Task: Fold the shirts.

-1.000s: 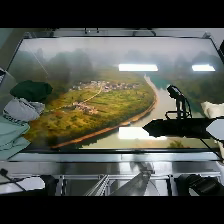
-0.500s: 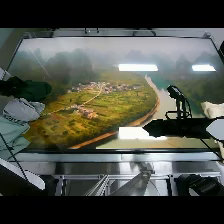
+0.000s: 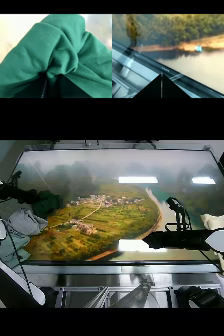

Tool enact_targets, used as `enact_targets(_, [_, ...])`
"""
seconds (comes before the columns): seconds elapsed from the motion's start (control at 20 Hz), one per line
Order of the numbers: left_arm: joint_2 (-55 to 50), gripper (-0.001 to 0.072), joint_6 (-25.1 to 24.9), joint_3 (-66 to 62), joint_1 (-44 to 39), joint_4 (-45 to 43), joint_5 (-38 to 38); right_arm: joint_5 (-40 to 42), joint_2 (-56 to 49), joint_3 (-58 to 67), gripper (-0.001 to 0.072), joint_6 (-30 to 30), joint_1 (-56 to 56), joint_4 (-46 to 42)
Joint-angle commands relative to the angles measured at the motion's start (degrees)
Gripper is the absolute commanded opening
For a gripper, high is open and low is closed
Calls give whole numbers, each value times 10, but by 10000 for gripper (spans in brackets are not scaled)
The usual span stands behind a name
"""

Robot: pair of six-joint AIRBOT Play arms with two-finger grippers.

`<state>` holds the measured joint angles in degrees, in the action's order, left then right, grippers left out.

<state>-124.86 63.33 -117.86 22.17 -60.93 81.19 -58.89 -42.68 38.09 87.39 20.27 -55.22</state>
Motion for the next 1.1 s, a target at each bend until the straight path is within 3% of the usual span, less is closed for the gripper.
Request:
enact_targets(0.0, [42,30,-29,-4,-75,172,60,0,0,0,15,0,0,0])
enact_targets(0.15, [115,21,-29,38,-163,276,87,0,0,0,14,0,0,0])
enact_targets(0.4, [212,22,-23,179,-348,274,69,0,0,0,14,0,0,0])
enact_targets(0.6, [216,23,-22,274,-463,275,19,0,0,0,14,0,0,0])
enact_targets(0.65, [214,71,-22,286,-477,274,1,0,0,0,15,0,0,0])
enact_targets(0.75, [205,578,-22,276,-483,274,0,0,0,0,14,0,0,3])
enact_targets(0.8, [200,720,-14,259,-475,275,13,-1,0,0,14,0,0,5])
enact_targets(0.9, [197,717,31,215,-441,274,68,-27,0,0,14,-2,0,13])
enact_targets(1.0, [202,625,57,202,-397,275,160,-64,0,0,14,-12,-2,-6])
enact_targets(1.05, [217,620,63,236,-381,274,188,-86,1,0,14,-1,-2,-39])
